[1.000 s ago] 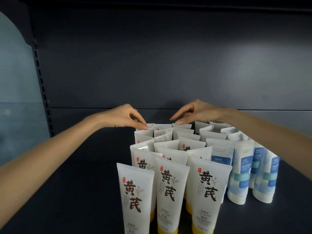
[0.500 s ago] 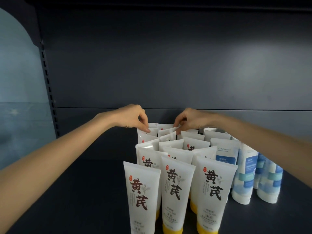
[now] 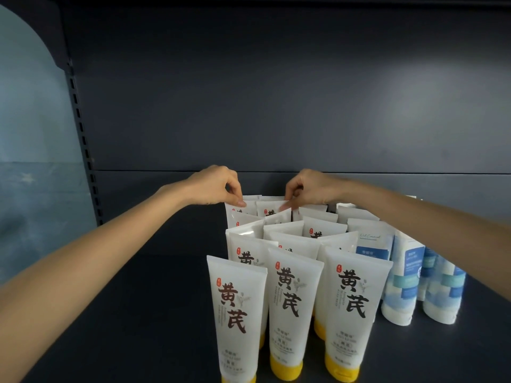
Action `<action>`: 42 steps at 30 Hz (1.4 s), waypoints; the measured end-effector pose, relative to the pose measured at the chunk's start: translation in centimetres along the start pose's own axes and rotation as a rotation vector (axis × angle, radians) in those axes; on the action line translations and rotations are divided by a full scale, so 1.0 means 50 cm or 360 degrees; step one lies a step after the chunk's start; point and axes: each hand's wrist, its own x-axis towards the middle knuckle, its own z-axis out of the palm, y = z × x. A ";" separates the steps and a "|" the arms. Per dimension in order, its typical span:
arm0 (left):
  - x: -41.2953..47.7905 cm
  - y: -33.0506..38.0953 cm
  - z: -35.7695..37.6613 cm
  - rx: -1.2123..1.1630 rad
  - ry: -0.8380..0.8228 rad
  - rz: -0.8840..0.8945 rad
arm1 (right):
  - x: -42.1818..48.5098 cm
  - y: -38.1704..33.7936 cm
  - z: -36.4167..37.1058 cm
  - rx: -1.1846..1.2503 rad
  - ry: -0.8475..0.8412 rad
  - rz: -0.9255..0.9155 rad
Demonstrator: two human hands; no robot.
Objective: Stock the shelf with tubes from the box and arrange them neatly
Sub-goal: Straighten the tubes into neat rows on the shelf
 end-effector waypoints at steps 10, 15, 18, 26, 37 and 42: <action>-0.002 0.000 -0.004 0.0032 -0.0011 -0.0009 | -0.001 0.000 -0.001 -0.0007 -0.0011 0.0022; -0.001 0.003 -0.006 0.0042 -0.0030 -0.0031 | -0.004 0.002 -0.003 -0.0010 -0.0023 0.0016; 0.002 0.005 -0.006 0.0013 -0.0051 -0.0040 | -0.010 0.002 -0.006 -0.0012 -0.0040 0.0027; 0.009 0.006 -0.010 -0.0013 -0.0153 -0.0029 | -0.024 0.016 -0.011 0.0011 0.0006 0.0040; 0.041 0.064 0.011 -0.0051 -0.0181 0.0014 | -0.055 0.025 -0.071 -0.0074 -0.0123 0.0163; 0.054 0.082 0.029 -0.0015 -0.0251 0.0083 | -0.075 0.044 -0.075 -0.0223 -0.0265 0.0225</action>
